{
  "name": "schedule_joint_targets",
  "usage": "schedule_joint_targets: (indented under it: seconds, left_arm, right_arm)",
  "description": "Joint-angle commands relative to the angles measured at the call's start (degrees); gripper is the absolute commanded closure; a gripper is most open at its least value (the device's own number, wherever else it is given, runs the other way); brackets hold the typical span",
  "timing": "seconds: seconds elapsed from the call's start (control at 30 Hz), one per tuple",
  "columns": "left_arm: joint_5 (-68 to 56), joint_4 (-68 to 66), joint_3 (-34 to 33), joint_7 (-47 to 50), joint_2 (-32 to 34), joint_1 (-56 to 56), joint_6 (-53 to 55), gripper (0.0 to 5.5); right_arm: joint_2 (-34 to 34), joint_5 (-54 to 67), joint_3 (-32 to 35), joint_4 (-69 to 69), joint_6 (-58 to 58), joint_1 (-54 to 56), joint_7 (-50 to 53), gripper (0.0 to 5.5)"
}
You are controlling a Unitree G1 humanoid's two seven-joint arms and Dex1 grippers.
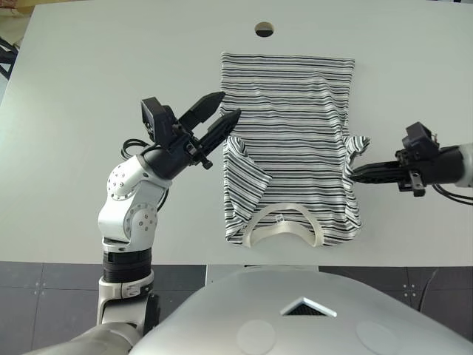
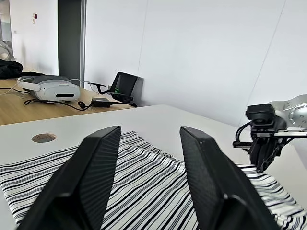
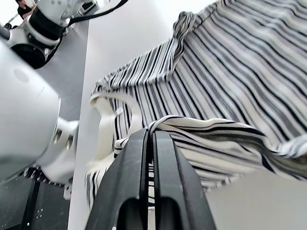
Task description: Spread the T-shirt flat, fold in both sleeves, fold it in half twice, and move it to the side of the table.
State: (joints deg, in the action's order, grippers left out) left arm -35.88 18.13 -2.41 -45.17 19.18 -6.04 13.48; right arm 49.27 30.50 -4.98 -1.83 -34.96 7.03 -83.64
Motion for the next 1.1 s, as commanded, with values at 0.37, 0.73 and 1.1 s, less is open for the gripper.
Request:
schedule_joint_targets:
  seconds: [0.37, 0.73, 1.1]
  left_arm:
    - [-1.2, 1.6, -0.4, 0.9, 0.6, -0.3, 1.4, 3.20]
    - [17.4, 0.4, 0.4, -1.9, 8.2, -9.0, -16.2, 3.20]
    - [62.9, -17.0, -0.7, 0.6, 30.9, -23.6, -72.2, 1.67]
  right_arm:
    - [-8.8, -2.3, -5.2, 4.0, 1.2, 2.8, 5.7, 5.05]
    - [-5.3, -5.0, 3.7, 2.2, 22.6, -8.9, 2.3, 4.89]
    - [0.9, -21.3, 5.7, 13.2, 69.7, -19.1, -0.6, 3.63]
